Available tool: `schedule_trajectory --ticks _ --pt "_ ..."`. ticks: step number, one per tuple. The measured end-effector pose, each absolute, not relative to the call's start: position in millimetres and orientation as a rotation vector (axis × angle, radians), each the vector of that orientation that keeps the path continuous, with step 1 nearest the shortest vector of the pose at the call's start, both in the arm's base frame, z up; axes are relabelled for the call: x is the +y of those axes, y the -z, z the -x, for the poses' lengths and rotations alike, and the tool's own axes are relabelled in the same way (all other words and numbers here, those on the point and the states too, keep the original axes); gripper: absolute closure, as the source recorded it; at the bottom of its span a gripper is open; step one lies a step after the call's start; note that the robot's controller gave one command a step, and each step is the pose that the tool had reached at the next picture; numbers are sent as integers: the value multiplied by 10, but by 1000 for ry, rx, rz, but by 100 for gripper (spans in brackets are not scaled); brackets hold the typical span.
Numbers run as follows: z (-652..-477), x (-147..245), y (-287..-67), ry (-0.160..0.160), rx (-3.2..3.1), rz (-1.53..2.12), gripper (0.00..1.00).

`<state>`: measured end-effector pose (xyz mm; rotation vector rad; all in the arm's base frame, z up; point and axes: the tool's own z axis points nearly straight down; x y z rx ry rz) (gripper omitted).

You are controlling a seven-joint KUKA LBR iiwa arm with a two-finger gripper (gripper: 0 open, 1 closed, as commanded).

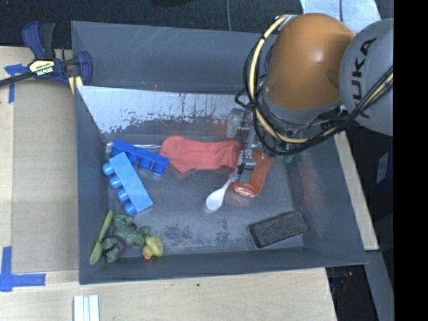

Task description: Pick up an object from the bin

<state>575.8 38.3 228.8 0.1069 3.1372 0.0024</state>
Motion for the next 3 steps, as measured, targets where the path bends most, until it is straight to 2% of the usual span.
schedule_trajectory --ticks 1,2,3 --pt "-5941 289 -2058 -1 3140 -72 0" --pt "-6004 60 -1370 -3 3124 -85 0" --pt "-6155 161 -1081 -6 3119 -249 0"
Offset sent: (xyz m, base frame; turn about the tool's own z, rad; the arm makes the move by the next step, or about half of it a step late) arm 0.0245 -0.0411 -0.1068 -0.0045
